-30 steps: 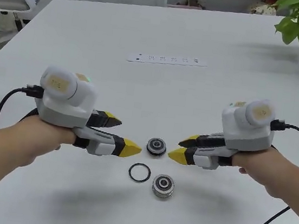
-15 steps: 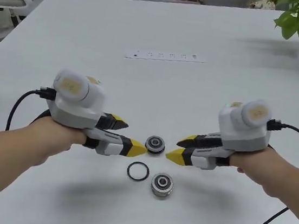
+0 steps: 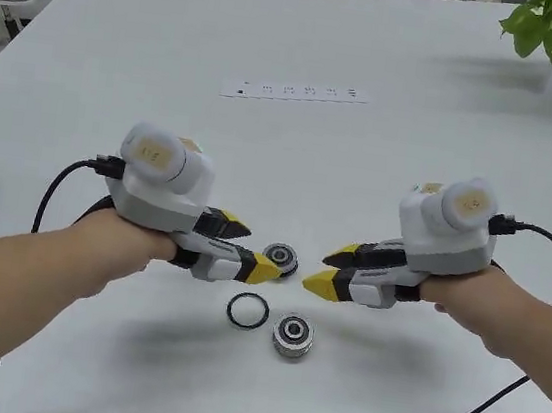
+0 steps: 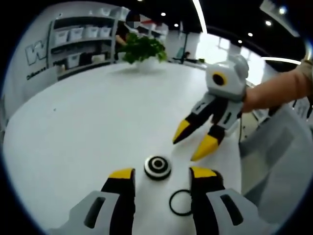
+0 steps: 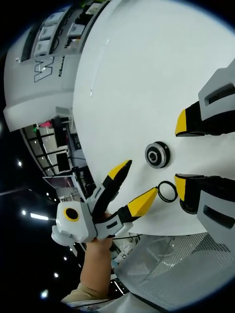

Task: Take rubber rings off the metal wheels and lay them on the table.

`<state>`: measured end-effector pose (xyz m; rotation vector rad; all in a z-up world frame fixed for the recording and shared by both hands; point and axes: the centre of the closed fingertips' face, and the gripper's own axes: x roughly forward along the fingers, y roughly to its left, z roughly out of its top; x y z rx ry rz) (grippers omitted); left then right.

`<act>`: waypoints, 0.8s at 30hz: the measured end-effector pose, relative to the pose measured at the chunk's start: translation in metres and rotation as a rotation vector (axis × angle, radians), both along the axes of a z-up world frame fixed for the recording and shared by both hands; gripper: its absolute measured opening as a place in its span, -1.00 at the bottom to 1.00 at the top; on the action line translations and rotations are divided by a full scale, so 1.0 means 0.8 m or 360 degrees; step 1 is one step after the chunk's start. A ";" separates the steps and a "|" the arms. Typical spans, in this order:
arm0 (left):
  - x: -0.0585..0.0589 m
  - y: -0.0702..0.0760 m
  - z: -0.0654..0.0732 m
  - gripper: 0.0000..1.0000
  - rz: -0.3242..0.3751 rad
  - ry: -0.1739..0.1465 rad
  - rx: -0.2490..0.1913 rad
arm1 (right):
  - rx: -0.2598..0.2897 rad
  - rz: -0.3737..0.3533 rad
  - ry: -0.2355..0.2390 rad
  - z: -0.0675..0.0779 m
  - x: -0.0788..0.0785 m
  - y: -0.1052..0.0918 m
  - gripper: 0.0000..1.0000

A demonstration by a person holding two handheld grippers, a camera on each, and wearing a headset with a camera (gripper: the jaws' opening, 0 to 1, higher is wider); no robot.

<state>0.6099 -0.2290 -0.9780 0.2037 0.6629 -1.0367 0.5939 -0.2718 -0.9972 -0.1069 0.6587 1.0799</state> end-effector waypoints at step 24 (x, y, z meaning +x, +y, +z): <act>0.012 -0.017 -0.024 -0.60 -0.0141 -0.0084 0.0177 | -0.0007 -0.0009 0.0013 -0.010 0.004 -0.004 -0.46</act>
